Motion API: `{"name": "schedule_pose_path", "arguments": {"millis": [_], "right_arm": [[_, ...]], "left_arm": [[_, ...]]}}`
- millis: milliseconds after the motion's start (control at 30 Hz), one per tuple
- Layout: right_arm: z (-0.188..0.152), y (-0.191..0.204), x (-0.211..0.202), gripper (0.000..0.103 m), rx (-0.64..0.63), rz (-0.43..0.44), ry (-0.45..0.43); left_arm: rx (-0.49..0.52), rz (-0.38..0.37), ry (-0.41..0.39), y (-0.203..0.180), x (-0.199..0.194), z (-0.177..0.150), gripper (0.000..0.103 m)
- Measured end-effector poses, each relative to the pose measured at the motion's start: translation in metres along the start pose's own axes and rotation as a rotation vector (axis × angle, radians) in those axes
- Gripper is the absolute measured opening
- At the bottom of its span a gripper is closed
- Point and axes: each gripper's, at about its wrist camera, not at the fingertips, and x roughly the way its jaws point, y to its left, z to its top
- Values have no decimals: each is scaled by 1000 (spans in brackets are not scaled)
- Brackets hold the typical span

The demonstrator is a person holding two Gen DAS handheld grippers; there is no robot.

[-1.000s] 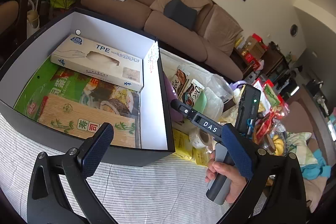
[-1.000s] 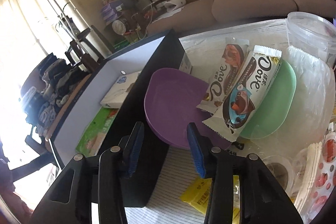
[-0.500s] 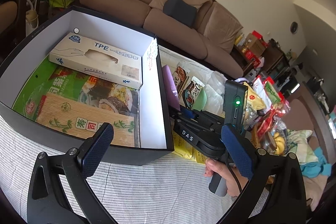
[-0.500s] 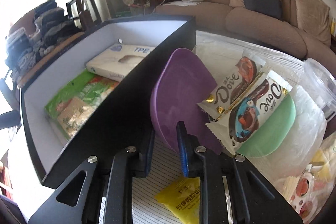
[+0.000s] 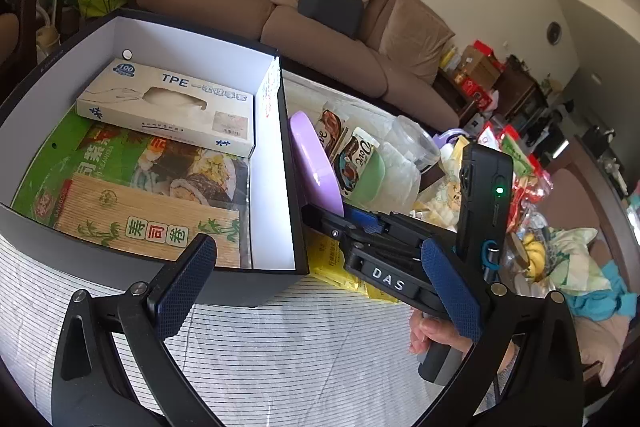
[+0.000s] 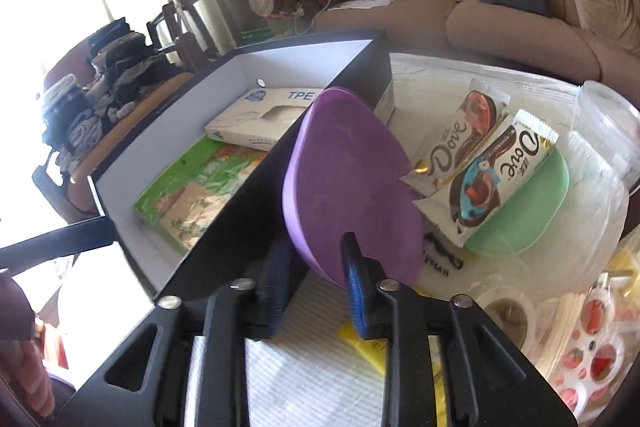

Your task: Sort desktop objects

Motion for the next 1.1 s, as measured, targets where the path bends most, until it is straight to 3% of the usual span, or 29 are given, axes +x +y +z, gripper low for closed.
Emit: {"name": "schedule_pose_path", "arguments": {"millis": [67,200,400,467,600,700,867,1100], "right_arm": [[-2,2,-10,61,2,-16,-20],[1,-9,-41,61,32,-49,-80],[17,-71,-99,81,155,-209,-176],[21,-95,-114,83,181,-265,-191],[43,-133,-118,89,174,-389,-165],[68,-160,-97,95,168,-463,-85],[77,-187,-68,95,220,-440,-43],[64,-187,-67,96,270,-369,-121]], "left_arm": [[-1,-4,4,0,1,0,103],[6,-12,11,-1,1,-1,103],[142,-34,64,-21,8,-1,103],[170,-34,67,-30,10,-4,103],[168,-87,91,-43,17,-15,103],[231,-86,82,-56,18,-24,103],[243,-115,67,-59,20,-24,103],[225,-136,61,-52,18,-18,103]]}}
